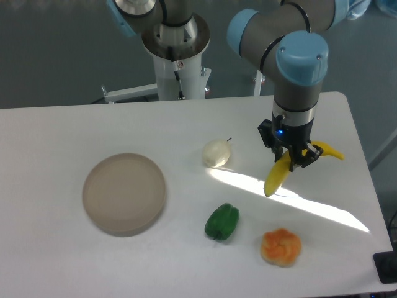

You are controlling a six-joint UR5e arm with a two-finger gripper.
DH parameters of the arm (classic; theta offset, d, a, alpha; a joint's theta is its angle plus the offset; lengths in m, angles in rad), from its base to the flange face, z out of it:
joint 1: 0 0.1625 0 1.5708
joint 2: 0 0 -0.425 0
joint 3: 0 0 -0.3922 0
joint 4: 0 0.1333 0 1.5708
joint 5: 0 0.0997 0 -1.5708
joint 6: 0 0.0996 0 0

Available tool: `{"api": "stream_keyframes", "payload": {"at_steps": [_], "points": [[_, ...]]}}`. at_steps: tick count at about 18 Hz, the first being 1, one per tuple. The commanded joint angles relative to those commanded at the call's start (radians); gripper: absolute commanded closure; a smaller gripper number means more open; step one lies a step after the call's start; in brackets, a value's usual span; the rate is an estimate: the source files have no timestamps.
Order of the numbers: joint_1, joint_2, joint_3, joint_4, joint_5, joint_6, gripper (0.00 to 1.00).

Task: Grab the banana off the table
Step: 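Lift the grasped banana up off the table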

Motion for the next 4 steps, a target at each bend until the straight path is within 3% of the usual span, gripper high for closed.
{"api": "stream_keyframes", "payload": {"at_steps": [4], "points": [[0.002, 0.0, 0.0, 0.0, 0.005, 0.0, 0.7]]}}
